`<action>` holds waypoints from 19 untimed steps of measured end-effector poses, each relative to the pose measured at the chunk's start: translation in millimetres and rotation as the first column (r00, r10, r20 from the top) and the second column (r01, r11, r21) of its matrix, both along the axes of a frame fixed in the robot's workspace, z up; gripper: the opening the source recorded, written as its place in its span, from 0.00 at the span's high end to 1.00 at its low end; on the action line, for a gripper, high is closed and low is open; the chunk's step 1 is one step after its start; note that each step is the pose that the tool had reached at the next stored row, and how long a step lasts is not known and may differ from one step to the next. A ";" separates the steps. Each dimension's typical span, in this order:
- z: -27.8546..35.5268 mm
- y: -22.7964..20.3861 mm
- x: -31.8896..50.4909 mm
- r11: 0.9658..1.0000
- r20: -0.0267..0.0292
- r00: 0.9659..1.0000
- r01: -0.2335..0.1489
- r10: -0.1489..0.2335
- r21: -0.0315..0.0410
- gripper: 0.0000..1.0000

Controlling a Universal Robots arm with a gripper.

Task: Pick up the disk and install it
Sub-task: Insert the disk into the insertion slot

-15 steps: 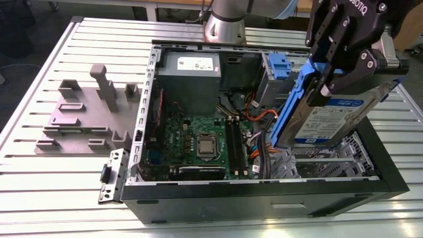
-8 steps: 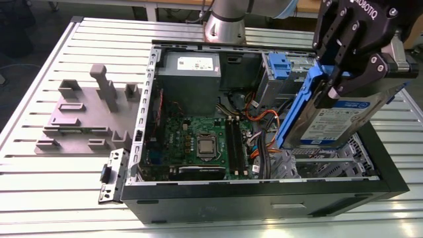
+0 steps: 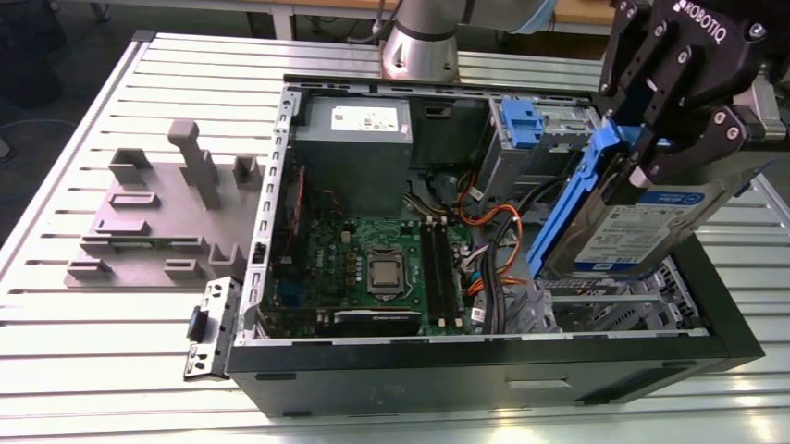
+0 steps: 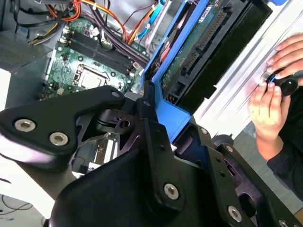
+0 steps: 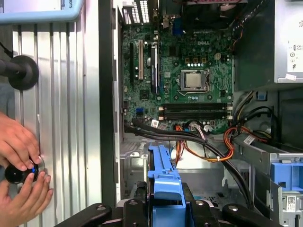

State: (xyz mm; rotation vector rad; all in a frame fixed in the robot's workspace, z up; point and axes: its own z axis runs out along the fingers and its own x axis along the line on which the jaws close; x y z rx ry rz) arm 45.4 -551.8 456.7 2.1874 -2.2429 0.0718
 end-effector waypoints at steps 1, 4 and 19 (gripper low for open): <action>-0.3 0.0 1.5 1.000 0.000 1.000 0.000 0.000 0.000 0.64; -1.5 -0.1 5.6 1.000 0.000 1.000 0.000 0.000 0.000 0.64; -10.3 -4.6 14.4 1.000 0.000 1.000 -0.010 0.010 0.016 0.64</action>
